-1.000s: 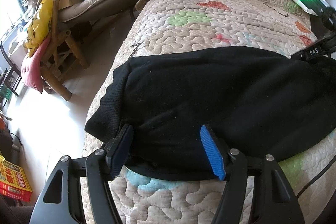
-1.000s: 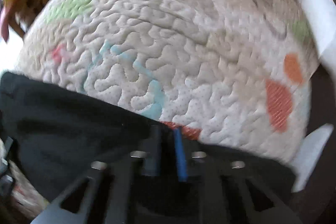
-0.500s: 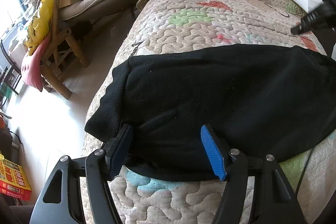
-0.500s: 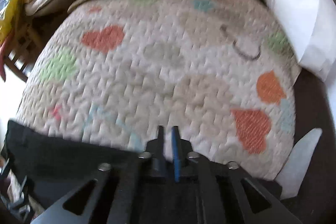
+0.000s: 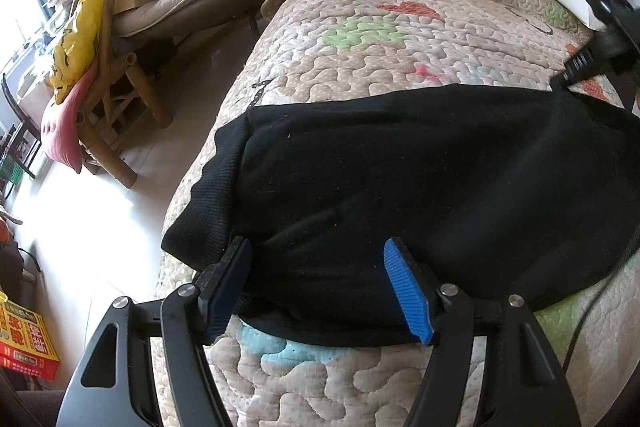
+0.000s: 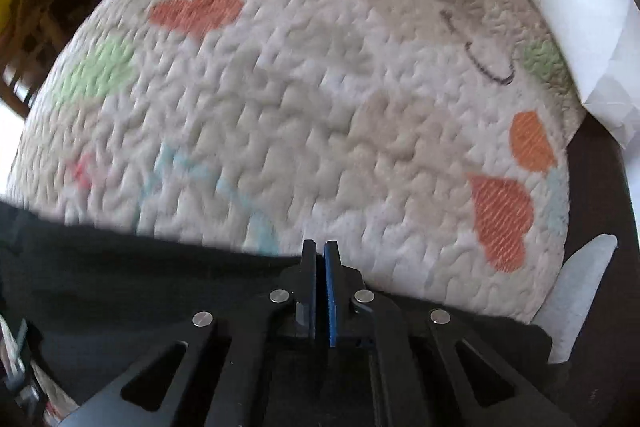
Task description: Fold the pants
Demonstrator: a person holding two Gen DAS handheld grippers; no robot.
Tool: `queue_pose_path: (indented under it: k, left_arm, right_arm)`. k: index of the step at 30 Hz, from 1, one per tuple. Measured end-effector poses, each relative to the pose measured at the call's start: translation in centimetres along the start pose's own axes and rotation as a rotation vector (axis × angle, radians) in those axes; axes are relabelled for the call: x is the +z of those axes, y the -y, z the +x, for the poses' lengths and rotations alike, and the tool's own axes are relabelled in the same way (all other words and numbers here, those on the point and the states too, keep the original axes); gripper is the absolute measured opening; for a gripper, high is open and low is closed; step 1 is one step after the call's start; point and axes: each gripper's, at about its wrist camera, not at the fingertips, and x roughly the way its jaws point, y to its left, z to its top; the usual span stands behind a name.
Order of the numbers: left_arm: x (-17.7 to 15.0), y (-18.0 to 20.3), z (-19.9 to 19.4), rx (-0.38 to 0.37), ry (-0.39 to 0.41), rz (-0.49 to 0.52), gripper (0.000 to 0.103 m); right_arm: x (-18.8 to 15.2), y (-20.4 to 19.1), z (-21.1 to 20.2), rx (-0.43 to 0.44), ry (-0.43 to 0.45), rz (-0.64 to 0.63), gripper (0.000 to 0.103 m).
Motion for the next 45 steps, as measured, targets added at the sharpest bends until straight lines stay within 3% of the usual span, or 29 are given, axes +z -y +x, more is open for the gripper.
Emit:
queue_pose_path:
  k: [6,9,11,12,13,18,21,23,25,29,31,37,38,41,45]
  left_arm:
    - [0.0,-0.1,0.0,-0.001,-0.002,-0.003,0.069]
    - [0.0,-0.1,0.0,-0.001,-0.002,-0.003,0.069]
    - [0.1,0.0,-0.2,-0.001,0.0,-0.005,0.069]
    - [0.2,0.0,-0.3,-0.002,0.003,-0.009,0.069]
    - [0.2,-0.1,-0.5,-0.006,0.006,-0.015,0.069]
    - [0.8,-1.1,-1.3,-0.014,0.03,-0.058,0.069]
    - [1.1,-2.6,-0.9,0.045,0.019,-0.107,0.069]
    - [1.1,-4.4,-0.2,0.049,-0.02,-0.178,0.069]
    - [0.9,-6.7,0.3,0.038,-0.057,-0.27,0.069]
    - [0.9,-8.7,-0.3,0.035,-0.034,-0.352,0.069]
    - [1.0,-9.0,-0.7,0.03,-0.013,-0.365,0.069]
    - [1.0,-8.2,-0.9,0.045,0.0,-0.317,0.069]
    - [1.0,-8.5,-0.8,0.059,0.0,-0.32,0.069]
    - [0.8,-10.8,-0.8,0.113,-0.003,-0.393,0.069]
    - [0.4,-14.1,-1.2,0.128,-0.001,-0.511,0.069]
  right_arm:
    - [2.5,1.0,-1.0,-0.06,0.155,0.057,0.0]
    - [2.9,1.5,-1.7,-0.012,0.135,0.05,0.005]
    - [1.9,1.4,-2.2,0.001,0.106,0.018,0.018]
    - [1.4,1.6,-2.6,0.006,0.107,0.02,0.037]
    - [0.4,1.5,-3.2,0.015,0.115,0.035,0.049]
    - [-3.9,1.4,-3.3,0.108,0.096,0.084,0.049]
    - [-5.5,1.4,-1.4,0.054,0.05,0.082,0.051]
    - [-6.2,2.2,-0.6,0.033,0.04,0.115,0.059]
    - [-6.8,2.8,-0.7,0.032,0.041,0.133,0.06]
    - [-8.8,4.6,-4.8,0.069,0.154,0.187,0.063]
    - [-10.4,5.6,-5.9,0.053,0.158,0.205,0.064]
    - [-15.8,9.9,-1.9,-0.08,-0.039,0.243,0.066]
    - [-16.4,11.1,-1.8,-0.037,-0.023,0.285,0.067]
    - [-16.7,12.8,-1.9,-0.022,-0.044,0.352,0.066]
    - [-16.6,11.8,-2.4,-0.098,-0.044,0.325,0.066]
